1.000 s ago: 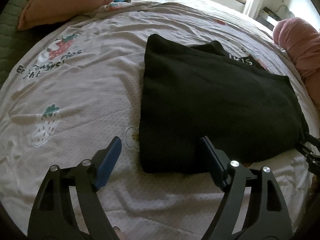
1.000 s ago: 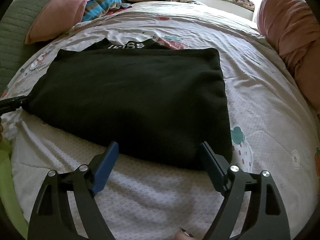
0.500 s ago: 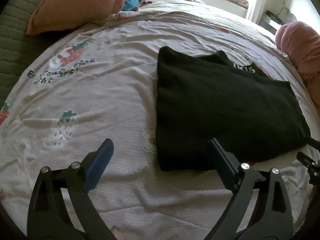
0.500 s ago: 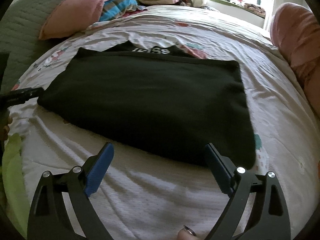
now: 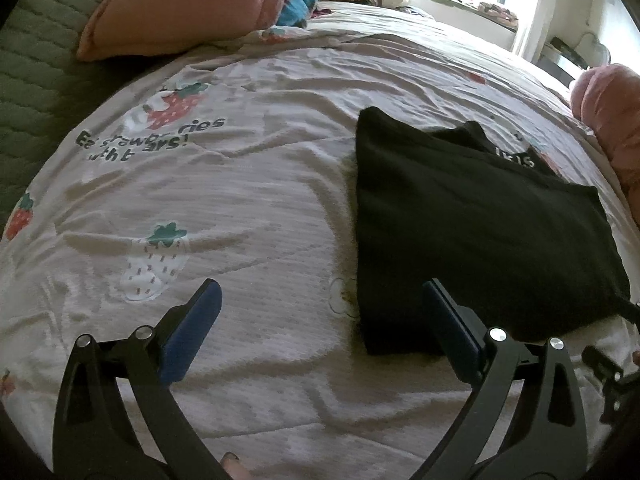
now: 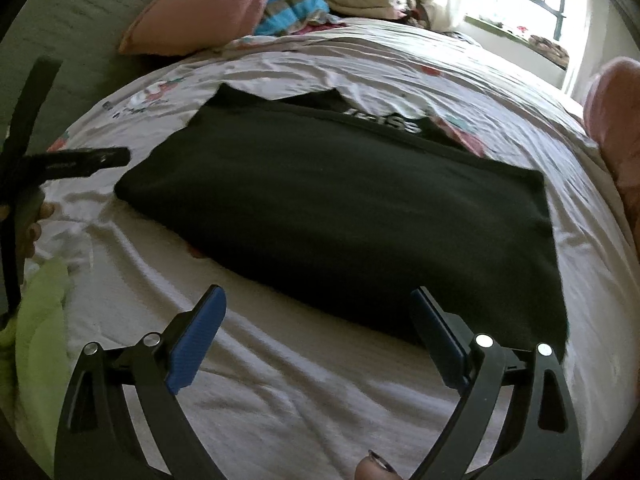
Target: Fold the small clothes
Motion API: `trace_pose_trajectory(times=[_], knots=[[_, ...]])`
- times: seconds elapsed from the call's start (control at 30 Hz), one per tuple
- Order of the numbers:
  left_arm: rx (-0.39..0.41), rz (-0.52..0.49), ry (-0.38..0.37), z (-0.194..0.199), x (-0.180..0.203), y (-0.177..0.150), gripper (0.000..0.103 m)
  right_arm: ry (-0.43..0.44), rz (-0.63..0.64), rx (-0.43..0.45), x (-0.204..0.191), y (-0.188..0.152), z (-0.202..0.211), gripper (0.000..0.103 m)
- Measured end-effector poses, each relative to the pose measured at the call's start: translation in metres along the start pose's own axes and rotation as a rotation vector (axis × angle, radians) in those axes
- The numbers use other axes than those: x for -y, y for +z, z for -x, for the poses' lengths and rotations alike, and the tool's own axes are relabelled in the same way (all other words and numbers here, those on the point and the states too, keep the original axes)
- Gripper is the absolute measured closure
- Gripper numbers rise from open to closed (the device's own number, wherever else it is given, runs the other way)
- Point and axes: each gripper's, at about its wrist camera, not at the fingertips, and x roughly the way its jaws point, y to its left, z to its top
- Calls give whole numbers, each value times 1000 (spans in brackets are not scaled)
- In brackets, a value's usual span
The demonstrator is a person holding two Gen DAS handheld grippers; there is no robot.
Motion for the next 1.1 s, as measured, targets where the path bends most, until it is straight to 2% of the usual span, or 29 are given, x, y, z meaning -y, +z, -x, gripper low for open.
trace_pose_trajectory(times=[0.2,0.67,0.87,1.1], knots=[[2,10,37,-3,-8,2,10,25,70,2,-28,10,-9,11],[-7,68,72,-14,-32,8,10,38,268,22,-90,34,-38,9],[-20,80,84,-23,-39,13,10,-16,375,41,-117,44,-57,9],[-35,80,98,-33,-44,18,10,-76,446,50,-130,54,-81,8]])
